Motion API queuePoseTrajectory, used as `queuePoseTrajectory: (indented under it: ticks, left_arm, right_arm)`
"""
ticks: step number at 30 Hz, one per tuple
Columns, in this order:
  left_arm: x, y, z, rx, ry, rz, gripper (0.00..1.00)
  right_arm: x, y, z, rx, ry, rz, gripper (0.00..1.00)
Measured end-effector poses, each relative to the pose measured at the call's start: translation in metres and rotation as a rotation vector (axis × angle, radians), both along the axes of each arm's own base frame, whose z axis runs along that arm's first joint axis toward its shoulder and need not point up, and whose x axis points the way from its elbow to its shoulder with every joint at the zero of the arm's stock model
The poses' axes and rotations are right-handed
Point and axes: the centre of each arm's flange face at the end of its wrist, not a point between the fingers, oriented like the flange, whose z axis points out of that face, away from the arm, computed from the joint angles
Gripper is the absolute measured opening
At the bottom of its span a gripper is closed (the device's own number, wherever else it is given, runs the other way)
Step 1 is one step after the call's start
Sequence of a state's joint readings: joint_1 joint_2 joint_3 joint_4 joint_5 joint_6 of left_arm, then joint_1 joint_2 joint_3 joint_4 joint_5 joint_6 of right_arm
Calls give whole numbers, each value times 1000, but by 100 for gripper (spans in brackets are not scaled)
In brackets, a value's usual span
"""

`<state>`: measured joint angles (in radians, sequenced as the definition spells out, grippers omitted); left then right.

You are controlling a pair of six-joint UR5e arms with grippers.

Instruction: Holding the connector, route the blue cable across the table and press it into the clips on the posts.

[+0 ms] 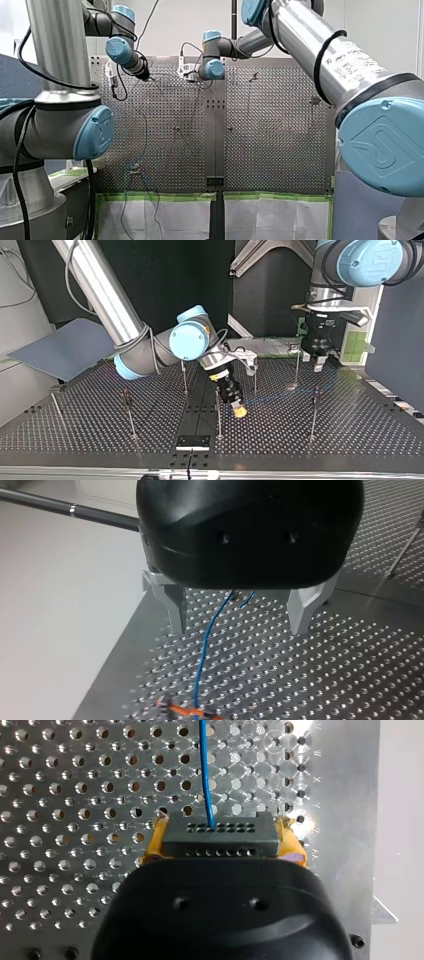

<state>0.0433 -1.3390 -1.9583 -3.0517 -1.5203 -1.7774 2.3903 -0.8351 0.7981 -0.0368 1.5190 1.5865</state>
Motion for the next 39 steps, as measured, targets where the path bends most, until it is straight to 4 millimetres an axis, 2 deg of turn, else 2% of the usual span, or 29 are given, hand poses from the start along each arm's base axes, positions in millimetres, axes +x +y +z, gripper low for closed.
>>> queuePoseTrajectory:
  ticks: [4,11,19,34,39]
  left_arm:
    - [5,-4,-3,17,8,-12,99]
    - [4,-10,6,29,-14,-24,99]
    - [5,-16,8,30,-34,-44,99]
    - [35,-28,7,11,-100,-60,99]
    - [52,-32,2,3,-116,-67,99]
  right_arm:
    - [4,0,-5,3,3,3,0]
    - [10,4,-11,5,6,13,0]
    - [13,6,-8,2,2,19,0]
    - [16,7,-6,-3,-3,17,0]
    - [16,6,-6,-2,-3,16,0]
